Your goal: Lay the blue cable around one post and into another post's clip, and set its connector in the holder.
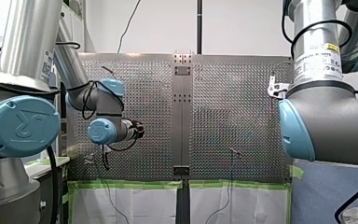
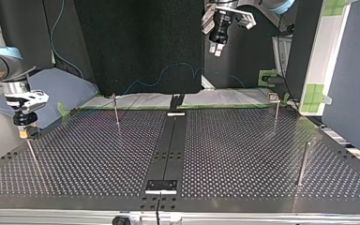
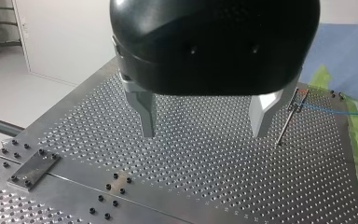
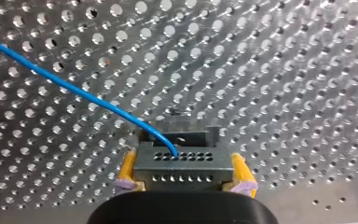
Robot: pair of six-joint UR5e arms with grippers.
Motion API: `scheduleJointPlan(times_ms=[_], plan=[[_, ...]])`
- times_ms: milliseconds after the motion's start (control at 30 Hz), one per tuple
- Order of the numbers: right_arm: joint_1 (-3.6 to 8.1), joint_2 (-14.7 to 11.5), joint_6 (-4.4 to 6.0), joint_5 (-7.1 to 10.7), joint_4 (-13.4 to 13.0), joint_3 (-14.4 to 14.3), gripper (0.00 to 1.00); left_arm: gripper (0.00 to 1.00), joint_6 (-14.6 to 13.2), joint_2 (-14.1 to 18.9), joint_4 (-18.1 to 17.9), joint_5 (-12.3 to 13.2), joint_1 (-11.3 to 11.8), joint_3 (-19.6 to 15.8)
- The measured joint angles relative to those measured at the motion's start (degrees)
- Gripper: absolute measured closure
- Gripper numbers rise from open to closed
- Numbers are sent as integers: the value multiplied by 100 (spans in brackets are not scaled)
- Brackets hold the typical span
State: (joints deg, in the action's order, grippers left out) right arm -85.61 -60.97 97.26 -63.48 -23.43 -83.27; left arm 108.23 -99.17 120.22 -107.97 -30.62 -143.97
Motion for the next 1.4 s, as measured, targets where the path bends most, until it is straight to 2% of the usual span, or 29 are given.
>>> scheduleJointPlan(times_ms=[300,700,1100,1400], plan=[[-21,69,-48,44,17,55,100,0,5,0,1,0,2,1],[-22,82,-21,139,-52,108,100,0,5,0,3,0,9,-1],[-6,91,-15,135,-75,112,100,0,-2,0,3,0,28,-4],[-7,100,27,139,-117,107,100,0,-4,0,2,0,46,-6]])
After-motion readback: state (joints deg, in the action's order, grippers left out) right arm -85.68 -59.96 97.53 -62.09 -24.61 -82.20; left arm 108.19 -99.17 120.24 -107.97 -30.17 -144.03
